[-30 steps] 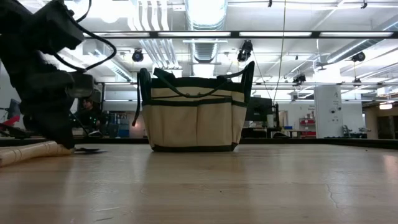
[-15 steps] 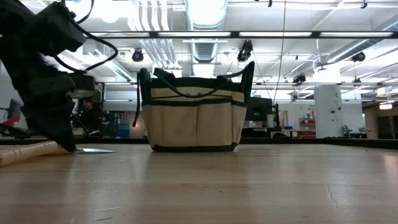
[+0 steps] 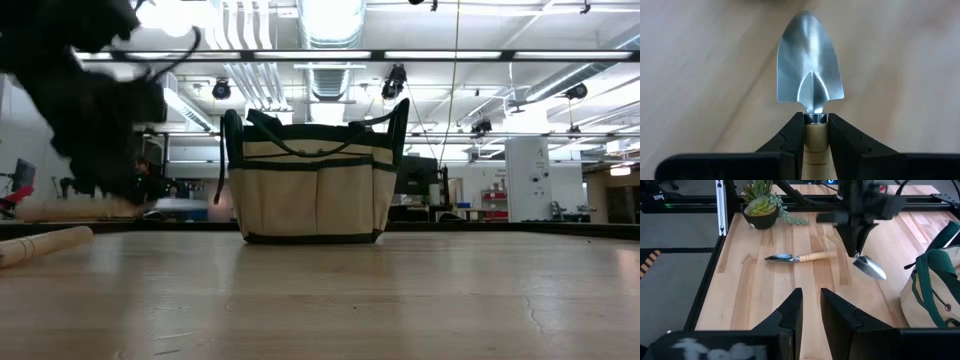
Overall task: Pick & Place Garden tools in Gardening bag
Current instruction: Put the top brown trowel into the light brown gardening bag
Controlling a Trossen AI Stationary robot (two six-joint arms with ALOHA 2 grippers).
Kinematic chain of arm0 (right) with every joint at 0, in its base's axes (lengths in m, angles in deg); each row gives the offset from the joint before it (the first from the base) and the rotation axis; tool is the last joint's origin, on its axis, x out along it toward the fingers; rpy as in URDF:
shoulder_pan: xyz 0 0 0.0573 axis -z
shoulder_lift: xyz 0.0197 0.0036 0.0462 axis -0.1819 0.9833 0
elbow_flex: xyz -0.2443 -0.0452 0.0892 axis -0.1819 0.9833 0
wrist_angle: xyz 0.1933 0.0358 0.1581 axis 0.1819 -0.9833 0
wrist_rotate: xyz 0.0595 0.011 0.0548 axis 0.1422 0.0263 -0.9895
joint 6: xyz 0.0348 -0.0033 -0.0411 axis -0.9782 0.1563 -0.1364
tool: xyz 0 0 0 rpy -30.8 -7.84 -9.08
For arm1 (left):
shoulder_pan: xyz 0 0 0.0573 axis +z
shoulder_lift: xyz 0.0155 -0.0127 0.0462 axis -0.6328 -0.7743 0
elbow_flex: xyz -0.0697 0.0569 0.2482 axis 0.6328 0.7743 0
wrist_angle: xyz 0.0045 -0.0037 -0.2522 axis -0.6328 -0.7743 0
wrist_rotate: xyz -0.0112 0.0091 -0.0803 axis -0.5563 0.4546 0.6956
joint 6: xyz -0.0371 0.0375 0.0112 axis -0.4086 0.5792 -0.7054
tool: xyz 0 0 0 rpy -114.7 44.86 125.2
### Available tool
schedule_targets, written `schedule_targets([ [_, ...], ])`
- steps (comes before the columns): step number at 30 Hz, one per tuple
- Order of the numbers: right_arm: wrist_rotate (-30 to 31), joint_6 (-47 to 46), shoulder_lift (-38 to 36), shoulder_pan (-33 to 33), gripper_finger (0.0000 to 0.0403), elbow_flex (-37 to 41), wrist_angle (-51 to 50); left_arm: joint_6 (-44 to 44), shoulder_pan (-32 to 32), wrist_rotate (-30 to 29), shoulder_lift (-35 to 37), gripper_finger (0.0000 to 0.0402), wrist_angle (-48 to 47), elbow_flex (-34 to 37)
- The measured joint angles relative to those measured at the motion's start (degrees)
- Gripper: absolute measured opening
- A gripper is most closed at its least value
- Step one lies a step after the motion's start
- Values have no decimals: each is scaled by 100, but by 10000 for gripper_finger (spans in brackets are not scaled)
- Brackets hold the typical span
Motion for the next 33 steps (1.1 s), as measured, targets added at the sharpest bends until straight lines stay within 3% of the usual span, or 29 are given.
schedule_targets([
  [7, 6, 3, 120, 4, 68, 37, 18, 555, -329, 97, 140, 70, 212, -693],
  [17, 128, 1146, 407, -17, 68, 46, 299, 1310, -634, 1350, 125, 70, 1642, -1242],
  [23, 160, 1789, 551, 42, 61, 69, 1297, 1588, -650, 2162, 121, 70, 2618, -1216],
  [33, 499, 3038, 590, 61, 129, 70, 2616, 2080, -660, 2980, 121, 70, 3133, -1208],
])
